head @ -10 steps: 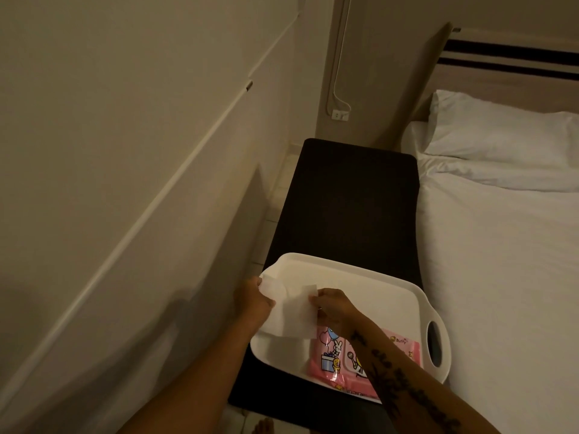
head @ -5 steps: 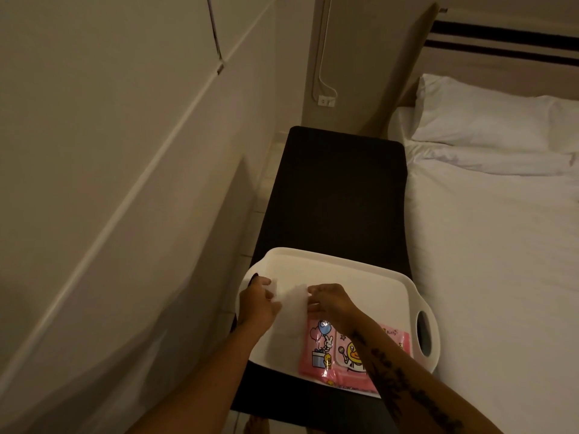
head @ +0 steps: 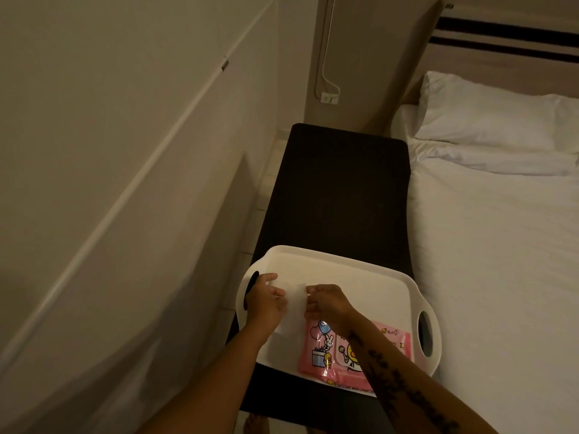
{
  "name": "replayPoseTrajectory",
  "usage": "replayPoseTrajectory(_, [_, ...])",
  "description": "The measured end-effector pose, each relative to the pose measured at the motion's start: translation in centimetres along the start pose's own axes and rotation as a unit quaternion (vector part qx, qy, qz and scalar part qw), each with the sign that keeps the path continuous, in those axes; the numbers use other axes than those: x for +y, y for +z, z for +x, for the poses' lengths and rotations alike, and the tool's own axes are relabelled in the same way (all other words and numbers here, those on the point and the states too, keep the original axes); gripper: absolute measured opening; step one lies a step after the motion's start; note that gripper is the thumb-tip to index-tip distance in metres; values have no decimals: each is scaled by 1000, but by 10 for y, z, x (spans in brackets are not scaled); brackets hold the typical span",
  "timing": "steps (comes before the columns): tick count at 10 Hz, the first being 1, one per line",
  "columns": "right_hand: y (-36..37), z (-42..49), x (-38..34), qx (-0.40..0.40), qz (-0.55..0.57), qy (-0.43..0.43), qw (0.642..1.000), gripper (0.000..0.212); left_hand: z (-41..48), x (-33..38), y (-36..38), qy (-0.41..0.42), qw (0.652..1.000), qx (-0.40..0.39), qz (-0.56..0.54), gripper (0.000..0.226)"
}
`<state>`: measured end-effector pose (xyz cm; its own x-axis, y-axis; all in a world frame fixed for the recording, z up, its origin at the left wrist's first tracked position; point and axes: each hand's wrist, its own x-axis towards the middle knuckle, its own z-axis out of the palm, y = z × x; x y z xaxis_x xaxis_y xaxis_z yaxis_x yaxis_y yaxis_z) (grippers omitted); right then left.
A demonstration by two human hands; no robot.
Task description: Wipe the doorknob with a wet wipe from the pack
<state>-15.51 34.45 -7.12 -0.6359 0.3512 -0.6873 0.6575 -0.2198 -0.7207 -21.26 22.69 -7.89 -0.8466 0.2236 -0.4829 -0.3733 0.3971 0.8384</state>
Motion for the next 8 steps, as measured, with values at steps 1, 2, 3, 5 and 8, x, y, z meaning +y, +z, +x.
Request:
replayPoseTrajectory(1, [-1,0,1,-4,15,5,1000,25,-3,1,7,7,999,-34,6,48])
replayPoseTrajectory(2, [-2,-1,2,-4,22,16,1000,29,-3,-7,8,-9,998,-51,20,49])
replayPoseTrajectory(3, [-2,1,4,-9,26,17,999,32,-2,-16,4,-32,997,-75,0,46])
replayPoseTrajectory(5, [-1,0,3,-7,27,23,999,33,3,-16,-7,-78,985,-81,-128,32])
replayPoseTrajectory(8, [-3,-12,-2,-19,1,0,1000,32,-3,-21,-14,-94,985,-110,-91,38])
